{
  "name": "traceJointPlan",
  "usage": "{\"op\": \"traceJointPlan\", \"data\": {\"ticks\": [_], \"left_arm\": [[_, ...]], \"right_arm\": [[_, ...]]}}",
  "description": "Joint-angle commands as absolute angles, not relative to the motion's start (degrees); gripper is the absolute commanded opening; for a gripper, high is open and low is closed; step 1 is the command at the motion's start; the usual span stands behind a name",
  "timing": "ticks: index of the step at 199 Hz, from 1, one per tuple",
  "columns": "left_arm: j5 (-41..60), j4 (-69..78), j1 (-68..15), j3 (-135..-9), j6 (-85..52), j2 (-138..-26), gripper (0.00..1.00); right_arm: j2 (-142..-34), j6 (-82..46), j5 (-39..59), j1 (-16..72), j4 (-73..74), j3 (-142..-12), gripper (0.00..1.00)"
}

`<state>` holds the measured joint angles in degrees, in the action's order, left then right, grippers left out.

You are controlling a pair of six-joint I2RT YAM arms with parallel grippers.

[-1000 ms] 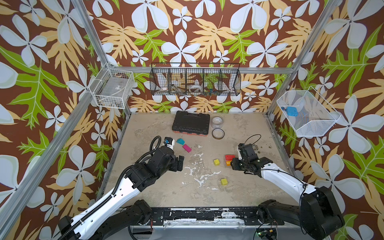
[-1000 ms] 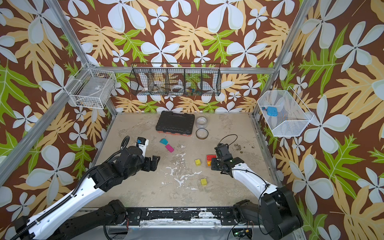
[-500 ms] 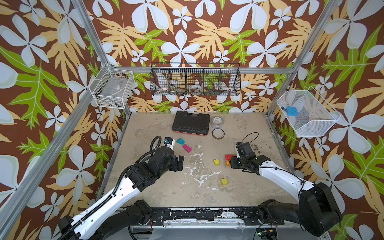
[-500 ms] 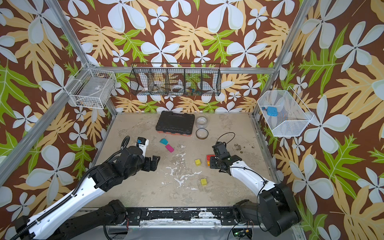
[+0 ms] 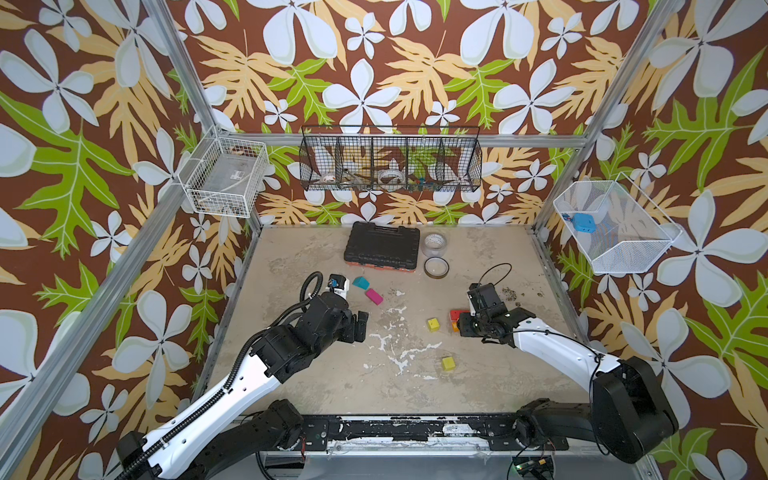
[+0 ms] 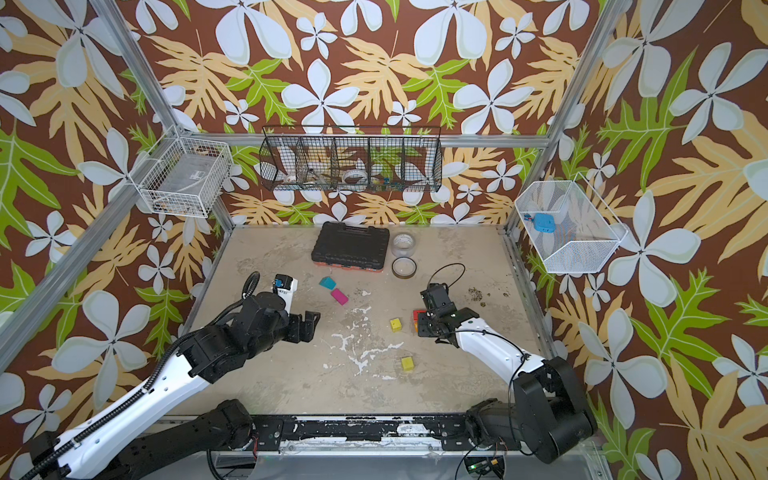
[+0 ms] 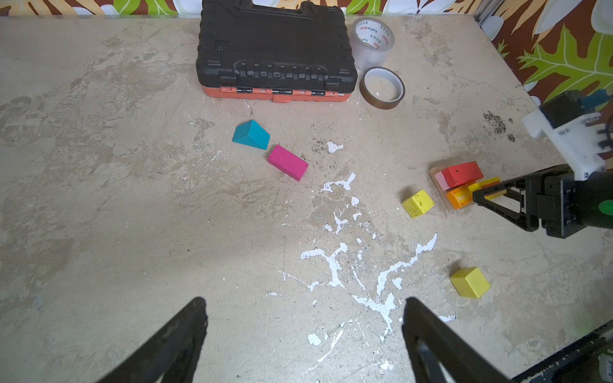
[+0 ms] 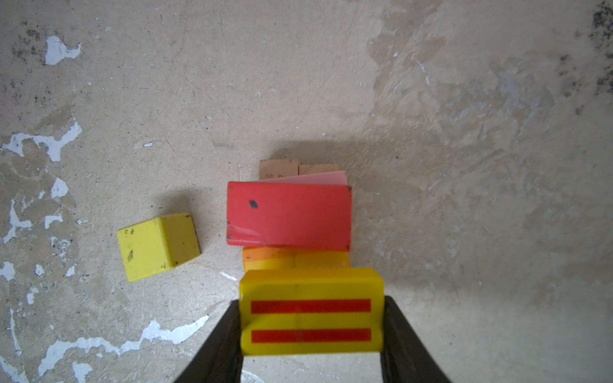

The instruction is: Build the wood block tower

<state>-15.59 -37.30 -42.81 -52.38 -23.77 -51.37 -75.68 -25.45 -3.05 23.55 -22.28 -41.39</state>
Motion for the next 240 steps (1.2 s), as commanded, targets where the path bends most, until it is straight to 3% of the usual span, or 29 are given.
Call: {"op": "traceJointPlan", "data": {"ticks": [1,240], "left_arm": [[-16.0,-36.84,-42.69,-52.47,-23.9,-51.24,0.93],[-15.91,-36.82,-42.7,-52.47,-23.81,-51.38,0.93]], "right_arm": [[-76.02,-25.49,-3.87,23.65,-22.19,-42.05,0.35],[-79.01,-25.05,-3.68,24.45,-21.99,-43.41,0.42]]}}
